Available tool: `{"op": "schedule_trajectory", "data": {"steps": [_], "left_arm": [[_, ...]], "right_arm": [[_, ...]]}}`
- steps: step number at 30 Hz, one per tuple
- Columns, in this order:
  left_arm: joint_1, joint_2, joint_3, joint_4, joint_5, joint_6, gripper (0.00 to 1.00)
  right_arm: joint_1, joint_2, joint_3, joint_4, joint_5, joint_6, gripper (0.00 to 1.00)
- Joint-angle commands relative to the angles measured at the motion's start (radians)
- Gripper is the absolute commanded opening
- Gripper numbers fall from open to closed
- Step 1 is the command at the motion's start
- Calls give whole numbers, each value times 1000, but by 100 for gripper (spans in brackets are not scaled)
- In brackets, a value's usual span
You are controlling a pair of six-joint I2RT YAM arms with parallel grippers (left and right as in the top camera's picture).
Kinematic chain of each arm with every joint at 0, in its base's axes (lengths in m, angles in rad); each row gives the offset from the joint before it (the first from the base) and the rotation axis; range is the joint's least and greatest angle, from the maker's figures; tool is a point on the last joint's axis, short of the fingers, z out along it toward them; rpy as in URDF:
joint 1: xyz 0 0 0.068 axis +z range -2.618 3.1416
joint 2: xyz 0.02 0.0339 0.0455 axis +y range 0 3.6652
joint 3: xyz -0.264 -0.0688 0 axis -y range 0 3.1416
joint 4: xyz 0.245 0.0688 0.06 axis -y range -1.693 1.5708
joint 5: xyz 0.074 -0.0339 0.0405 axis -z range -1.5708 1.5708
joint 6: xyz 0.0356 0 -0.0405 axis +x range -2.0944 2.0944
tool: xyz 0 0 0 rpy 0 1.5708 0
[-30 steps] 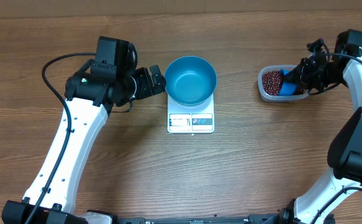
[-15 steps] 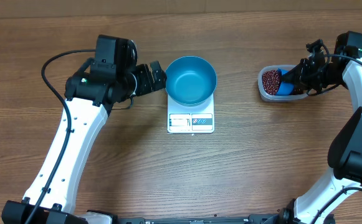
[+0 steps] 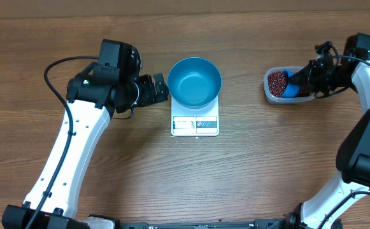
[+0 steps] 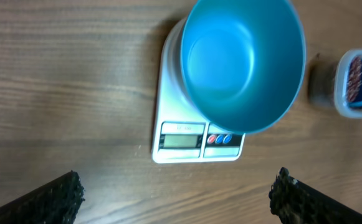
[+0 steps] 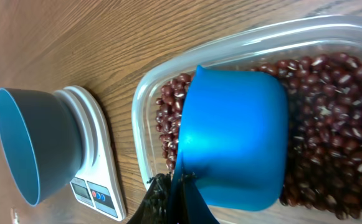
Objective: Scoop item into bowl and weigh 150g on scale
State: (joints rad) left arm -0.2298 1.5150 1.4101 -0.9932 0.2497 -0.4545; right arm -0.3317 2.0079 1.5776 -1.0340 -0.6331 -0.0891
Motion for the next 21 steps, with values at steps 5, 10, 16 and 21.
{"op": "schedule_trajectory", "data": {"steps": [5,10,16,21], "left_arm": [[-6,3,-27,-26,2,77,99],[-6,4,-31,-24,2,78,100],[-6,4,-31,-19,1,85,100],[-6,4,-31,3,-21,85,100]], "right_arm": [[-31,82,-53,-23,2,10,4],[-32,82,-64,-19,2,10,4],[-32,82,-111,29,3,11,4],[-32,82,-112,32,3,9,4]]}}
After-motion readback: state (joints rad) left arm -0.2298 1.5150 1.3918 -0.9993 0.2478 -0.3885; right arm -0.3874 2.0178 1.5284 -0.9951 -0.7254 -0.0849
